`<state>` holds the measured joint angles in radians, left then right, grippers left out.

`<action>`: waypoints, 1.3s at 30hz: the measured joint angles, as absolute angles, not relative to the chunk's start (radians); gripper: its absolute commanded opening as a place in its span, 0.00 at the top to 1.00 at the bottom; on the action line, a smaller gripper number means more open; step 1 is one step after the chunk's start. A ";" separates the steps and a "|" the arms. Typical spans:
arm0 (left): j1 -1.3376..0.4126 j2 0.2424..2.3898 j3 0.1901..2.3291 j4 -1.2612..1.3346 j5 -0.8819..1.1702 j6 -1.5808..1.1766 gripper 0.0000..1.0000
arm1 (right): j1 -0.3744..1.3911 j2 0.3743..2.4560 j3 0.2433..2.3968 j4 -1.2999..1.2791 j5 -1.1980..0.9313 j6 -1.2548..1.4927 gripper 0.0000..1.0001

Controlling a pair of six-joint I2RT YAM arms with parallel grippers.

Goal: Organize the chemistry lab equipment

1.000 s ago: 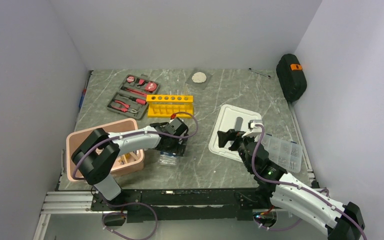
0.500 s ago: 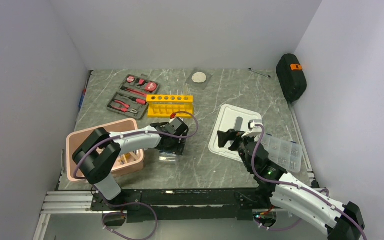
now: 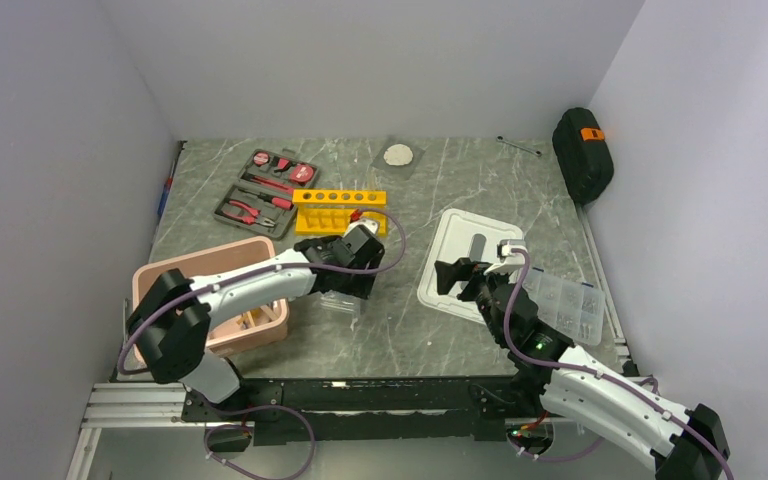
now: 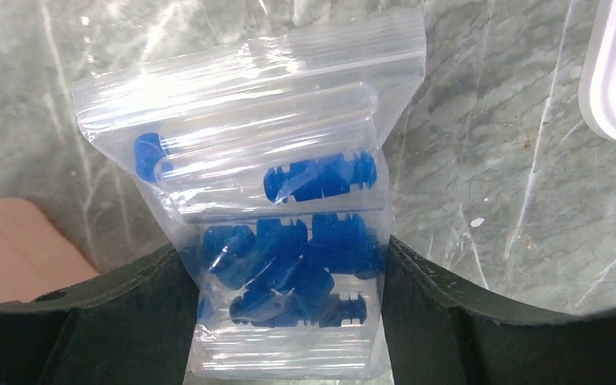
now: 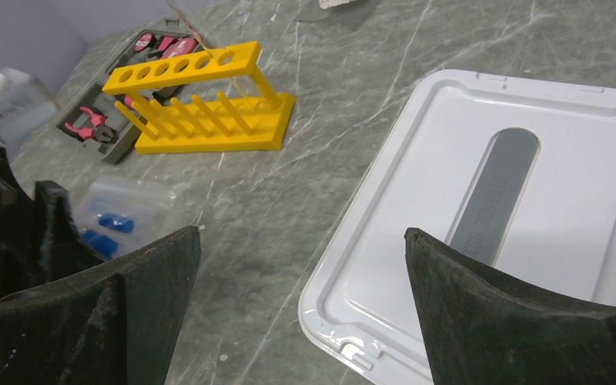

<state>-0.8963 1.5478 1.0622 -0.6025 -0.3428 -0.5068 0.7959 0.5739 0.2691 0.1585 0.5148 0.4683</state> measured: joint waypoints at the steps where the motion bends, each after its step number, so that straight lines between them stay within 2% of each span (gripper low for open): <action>1: -0.896 1.536 1.067 -0.610 -0.348 -0.503 0.44 | 0.796 0.572 0.269 0.159 0.515 0.468 0.00; 6: -0.899 1.441 1.118 -0.690 -0.388 -0.479 0.42 | 0.796 0.561 0.269 0.159 0.517 0.468 0.00; 11: -0.861 1.255 1.211 -0.792 -0.450 -0.450 0.42 | 0.796 0.562 0.269 0.159 0.519 0.469 0.00; 16: -0.639 1.087 1.245 -0.887 -0.442 -0.432 0.43 | 0.795 0.574 0.269 0.159 0.518 0.470 0.00; 23: -0.307 0.890 1.078 -0.981 -0.350 -0.400 0.46 | 0.795 0.577 0.269 0.159 0.516 0.475 0.00; 29: -0.179 0.897 0.952 -0.991 -0.212 -0.387 0.46 | 0.795 0.596 0.269 0.160 0.514 0.476 0.00; 39: -0.171 0.990 0.836 -0.920 -0.112 -0.410 0.44 | 0.795 0.607 0.269 0.166 0.514 0.476 0.00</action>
